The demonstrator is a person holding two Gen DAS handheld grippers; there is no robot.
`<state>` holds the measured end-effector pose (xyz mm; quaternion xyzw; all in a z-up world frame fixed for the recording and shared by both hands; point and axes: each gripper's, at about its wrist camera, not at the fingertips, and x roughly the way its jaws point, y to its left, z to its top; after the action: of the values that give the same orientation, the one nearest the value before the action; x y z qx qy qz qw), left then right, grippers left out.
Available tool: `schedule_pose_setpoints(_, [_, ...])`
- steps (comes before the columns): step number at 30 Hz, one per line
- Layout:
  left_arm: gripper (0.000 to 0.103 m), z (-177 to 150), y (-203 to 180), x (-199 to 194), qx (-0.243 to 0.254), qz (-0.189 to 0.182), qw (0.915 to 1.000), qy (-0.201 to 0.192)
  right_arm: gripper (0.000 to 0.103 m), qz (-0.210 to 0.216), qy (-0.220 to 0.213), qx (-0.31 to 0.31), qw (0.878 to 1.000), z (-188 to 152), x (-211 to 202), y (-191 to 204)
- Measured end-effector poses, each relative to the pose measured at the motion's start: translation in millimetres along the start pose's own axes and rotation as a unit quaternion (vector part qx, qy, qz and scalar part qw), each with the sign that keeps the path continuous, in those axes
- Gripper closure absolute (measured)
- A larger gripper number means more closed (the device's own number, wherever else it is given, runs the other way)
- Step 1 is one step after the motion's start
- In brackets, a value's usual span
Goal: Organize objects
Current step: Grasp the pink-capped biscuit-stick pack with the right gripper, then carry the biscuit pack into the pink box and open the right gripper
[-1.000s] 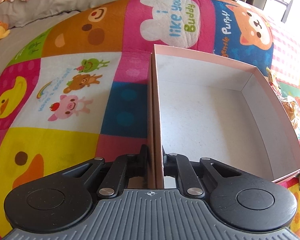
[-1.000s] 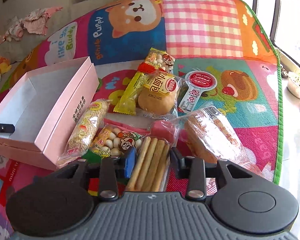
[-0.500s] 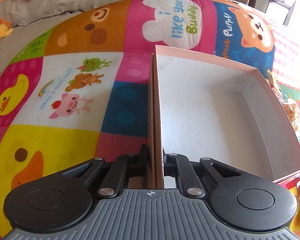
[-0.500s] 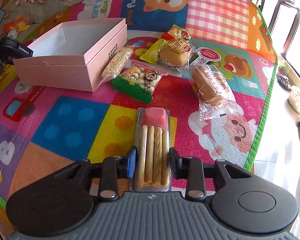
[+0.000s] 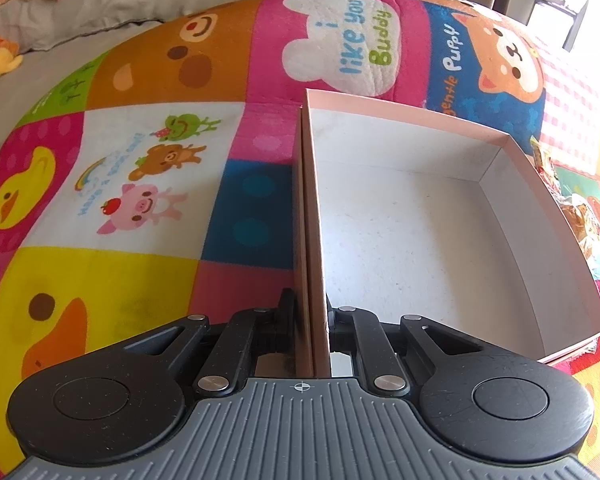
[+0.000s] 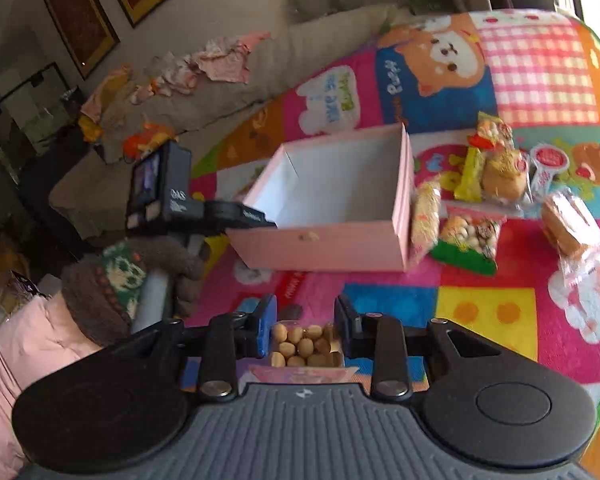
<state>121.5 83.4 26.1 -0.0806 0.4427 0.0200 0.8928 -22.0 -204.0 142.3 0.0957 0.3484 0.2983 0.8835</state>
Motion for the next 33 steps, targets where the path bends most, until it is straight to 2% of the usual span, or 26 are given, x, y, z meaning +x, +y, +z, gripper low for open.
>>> schedule_pose_setpoints(1, [0.091,0,0,0,0.000,0.000,1.0000,0.000,0.102,0.006,-0.015,-0.005,1.000,13,1,6])
schedule_pose_setpoints(3, [0.091,0,0,0,0.001,0.000,1.0000,0.001,0.103,0.013,-0.037,-0.005,0.999,41,12,9])
schedule_pose_setpoints(6, [0.091,1,1,0,-0.007,-0.002,1.0000,0.003,0.103,-0.005,-0.058,-0.017,0.998,74,30,10])
schedule_pose_setpoints(10, [0.091,1,1,1,-0.004,-0.004,1.0000,0.002,0.101,-0.030,-0.041,-0.045,0.998,80,37,4])
schedule_pose_setpoints(12, [0.091,0,1,1,0.000,-0.004,1.0000,0.001,0.094,-0.037,-0.004,-0.075,0.996,61,36,-2])
schedule_pose_setpoints(14, [0.091,0,1,1,0.002,-0.005,1.0000,0.002,0.067,-0.037,0.050,-0.082,0.995,35,36,-11])
schedule_pose_setpoints(16, [0.091,0,1,1,0.004,-0.006,1.0000,0.002,0.058,-0.047,0.104,-0.089,0.989,5,37,-16])
schedule_pose_setpoints(20, [0.091,0,1,1,0.005,-0.006,1.0000,0.002,0.057,-0.049,0.186,-0.092,0.977,-43,45,-23])
schedule_pose_setpoints(24, [0.091,-1,1,1,0.005,-0.006,1.0000,0.002,0.058,-0.056,0.221,-0.118,0.967,-72,59,-18])
schedule_pose_setpoints(25, [0.091,0,1,1,0.005,-0.006,1.0000,0.002,0.069,-0.069,0.226,-0.135,0.962,-79,64,-16])
schedule_pose_setpoints(26, [0.091,0,1,1,0.004,-0.006,1.0000,0.003,0.078,-0.081,0.225,-0.150,0.959,-82,65,-13])
schedule_pose_setpoints(28, [0.091,0,1,0,0.004,-0.006,1.0000,0.003,0.080,-0.087,0.220,-0.153,0.960,-77,60,-9])
schedule_pose_setpoints(30, [0.091,0,1,1,0.003,-0.006,1.0000,0.003,0.080,-0.069,0.199,-0.120,0.970,-54,47,-11])
schedule_pose_setpoints(33, [0.091,-1,1,0,0.002,-0.008,1.0000,0.002,0.080,-0.046,0.140,-0.084,0.986,-3,32,-8])
